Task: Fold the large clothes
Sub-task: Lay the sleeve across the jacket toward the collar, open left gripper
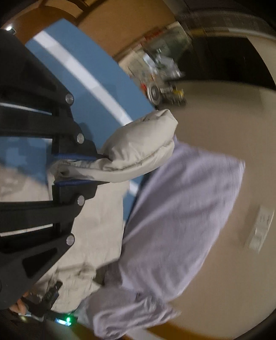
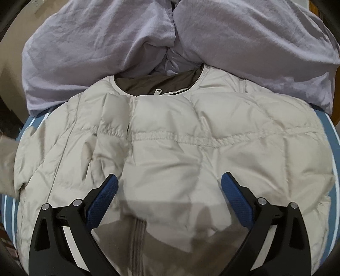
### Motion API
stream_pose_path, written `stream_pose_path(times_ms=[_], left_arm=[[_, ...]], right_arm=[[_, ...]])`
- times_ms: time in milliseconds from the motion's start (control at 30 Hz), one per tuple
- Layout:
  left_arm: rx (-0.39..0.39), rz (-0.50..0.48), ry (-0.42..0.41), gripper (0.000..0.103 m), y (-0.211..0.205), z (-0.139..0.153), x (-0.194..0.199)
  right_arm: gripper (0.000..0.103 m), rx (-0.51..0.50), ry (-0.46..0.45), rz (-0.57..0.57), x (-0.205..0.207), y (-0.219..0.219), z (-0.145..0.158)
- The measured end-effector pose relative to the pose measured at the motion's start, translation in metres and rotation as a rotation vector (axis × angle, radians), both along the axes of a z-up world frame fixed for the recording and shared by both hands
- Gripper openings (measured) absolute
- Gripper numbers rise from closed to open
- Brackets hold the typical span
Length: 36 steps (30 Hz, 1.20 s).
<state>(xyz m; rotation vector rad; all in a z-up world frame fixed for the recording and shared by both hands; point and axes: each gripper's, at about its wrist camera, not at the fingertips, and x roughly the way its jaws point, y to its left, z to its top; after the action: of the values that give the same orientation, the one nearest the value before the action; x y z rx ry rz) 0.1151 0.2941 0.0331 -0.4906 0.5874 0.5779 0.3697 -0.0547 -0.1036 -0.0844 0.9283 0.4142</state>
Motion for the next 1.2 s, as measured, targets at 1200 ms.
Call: stream_pose_path(times_ms=[1200], left_arm=[[0.028, -0.537, 0.171, 0.026, -0.259, -0.056, 0.195]], right_arm=[[0.100, -0.036, -0.072, -0.069, -0.014, -0.118, 0.002]])
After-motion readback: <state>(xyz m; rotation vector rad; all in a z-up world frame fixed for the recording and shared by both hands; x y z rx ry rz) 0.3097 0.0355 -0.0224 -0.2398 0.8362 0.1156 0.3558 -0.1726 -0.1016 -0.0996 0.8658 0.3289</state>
